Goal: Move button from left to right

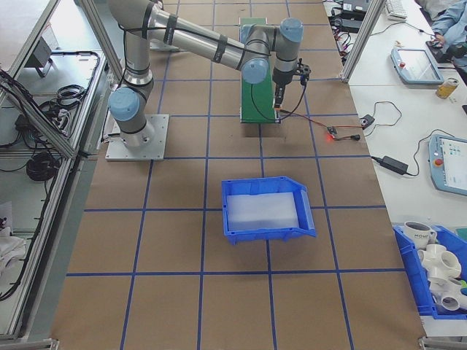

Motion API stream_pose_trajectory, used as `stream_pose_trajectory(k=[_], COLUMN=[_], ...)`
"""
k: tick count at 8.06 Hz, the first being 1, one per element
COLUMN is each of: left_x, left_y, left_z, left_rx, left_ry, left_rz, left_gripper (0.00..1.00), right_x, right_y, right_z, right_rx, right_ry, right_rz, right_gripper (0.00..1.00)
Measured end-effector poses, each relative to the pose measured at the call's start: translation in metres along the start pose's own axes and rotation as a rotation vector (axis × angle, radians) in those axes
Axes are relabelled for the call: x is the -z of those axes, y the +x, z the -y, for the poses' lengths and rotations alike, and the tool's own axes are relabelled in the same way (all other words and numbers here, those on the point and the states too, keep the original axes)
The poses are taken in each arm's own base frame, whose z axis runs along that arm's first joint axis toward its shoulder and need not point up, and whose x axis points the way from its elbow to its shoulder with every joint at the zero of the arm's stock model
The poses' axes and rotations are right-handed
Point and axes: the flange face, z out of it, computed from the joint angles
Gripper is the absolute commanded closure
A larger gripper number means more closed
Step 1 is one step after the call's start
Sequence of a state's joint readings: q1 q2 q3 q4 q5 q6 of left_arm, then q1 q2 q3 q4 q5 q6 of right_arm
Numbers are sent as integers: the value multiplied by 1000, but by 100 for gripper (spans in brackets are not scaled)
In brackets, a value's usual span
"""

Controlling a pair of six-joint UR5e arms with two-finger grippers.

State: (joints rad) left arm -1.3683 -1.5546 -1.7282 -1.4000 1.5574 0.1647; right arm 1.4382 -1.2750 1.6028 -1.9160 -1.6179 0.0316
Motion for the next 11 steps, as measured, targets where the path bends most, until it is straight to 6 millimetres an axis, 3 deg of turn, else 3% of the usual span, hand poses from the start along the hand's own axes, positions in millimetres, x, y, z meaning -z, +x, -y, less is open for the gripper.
stream_pose_trajectory(k=[2, 4, 6, 8, 9, 10, 11], left_x=[-4, -6, -9, -14, -16, -17, -18], left_y=[0, -1, -1, 0, 0, 0, 0], left_z=[1, 1, 0, 1, 0, 0, -1], left_rx=[-4, -23, -27, -30, -31, -33, -33], left_ry=[9, 7, 4, 21, 25, 26, 24], left_rz=[4, 6, 8, 11, 12, 12, 12], left_gripper=[0, 0, 0, 0, 0, 0, 0], right_x=[31, 41, 34, -1, -28, -55, -78], right_y=[103, 211, 301, 374, 401, 415, 421], right_z=[3, -5, -18, -20, -17, -14, -12], right_rx=[170, 319, 416, 504, 550, 581, 595], right_ry=[12, 16, 9, 16, 14, 12, 7], right_rz=[-3, -19, -29, -43, -40, -37, -27], right_gripper=[100, 100, 100, 100, 90, 72, 37])
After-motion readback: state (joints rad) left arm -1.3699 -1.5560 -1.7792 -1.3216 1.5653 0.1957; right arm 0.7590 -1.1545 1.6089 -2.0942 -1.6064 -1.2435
